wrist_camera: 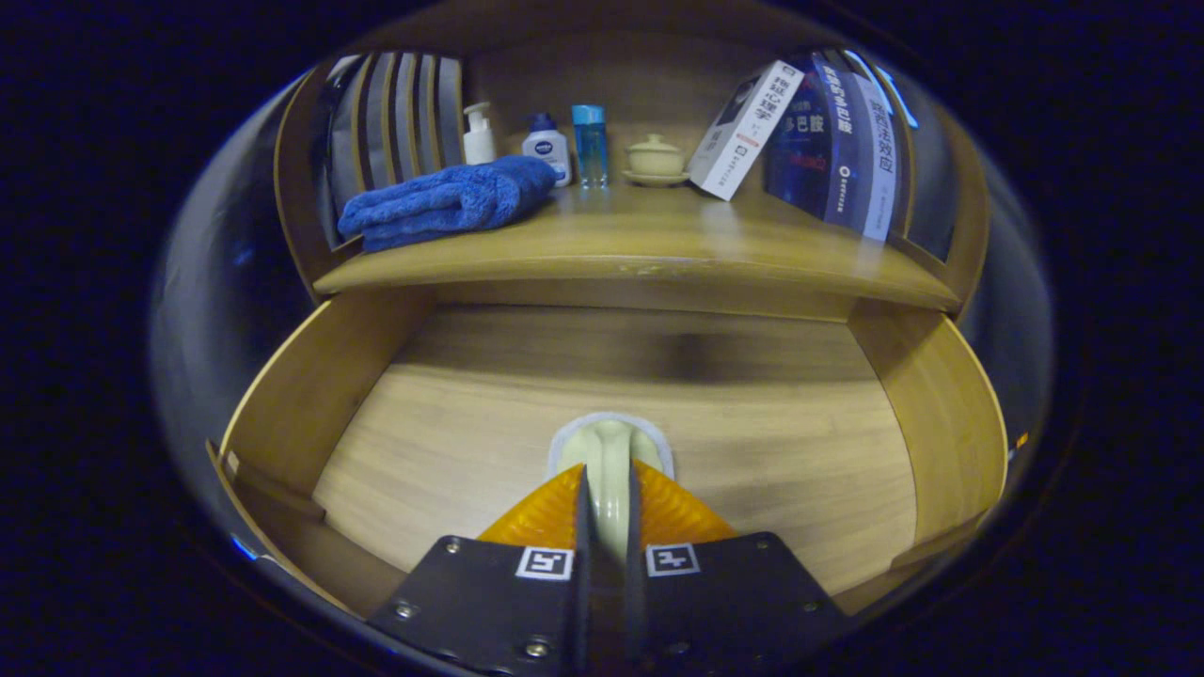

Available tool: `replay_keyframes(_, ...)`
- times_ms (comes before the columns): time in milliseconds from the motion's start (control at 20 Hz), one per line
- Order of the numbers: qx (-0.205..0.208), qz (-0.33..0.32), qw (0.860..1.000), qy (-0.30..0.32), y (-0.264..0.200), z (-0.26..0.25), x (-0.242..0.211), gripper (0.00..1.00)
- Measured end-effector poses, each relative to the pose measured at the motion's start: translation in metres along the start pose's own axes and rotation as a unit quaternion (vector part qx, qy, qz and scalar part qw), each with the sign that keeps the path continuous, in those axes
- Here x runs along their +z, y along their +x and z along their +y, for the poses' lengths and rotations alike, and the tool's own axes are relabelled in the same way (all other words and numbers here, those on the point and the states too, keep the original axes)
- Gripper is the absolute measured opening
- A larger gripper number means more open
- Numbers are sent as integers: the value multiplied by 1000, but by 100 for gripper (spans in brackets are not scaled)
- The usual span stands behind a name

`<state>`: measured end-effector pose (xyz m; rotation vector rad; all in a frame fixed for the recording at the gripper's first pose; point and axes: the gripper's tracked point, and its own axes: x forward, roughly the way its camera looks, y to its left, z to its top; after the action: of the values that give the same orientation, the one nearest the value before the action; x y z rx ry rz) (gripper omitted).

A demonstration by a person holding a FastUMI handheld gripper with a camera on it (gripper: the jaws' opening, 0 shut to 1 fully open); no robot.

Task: Pull open the drawer, take out the items inside it, and place them on the countertop above the cabinet.

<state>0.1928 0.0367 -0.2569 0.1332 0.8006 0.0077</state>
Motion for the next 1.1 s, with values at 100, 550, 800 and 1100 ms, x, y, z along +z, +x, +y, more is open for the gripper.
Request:
replay_keyframes(100, 1, -5, 1000, 12, 0, -2, 1, 14)
replay_keyframes(550, 19, -80, 996, 24, -43, 4, 49, 14)
replay_keyframes(800, 19, -159, 987, 18, -74, 3, 123, 14)
replay_keyframes(1100, -2, -220, 976, -12, -68, 1, 191, 14)
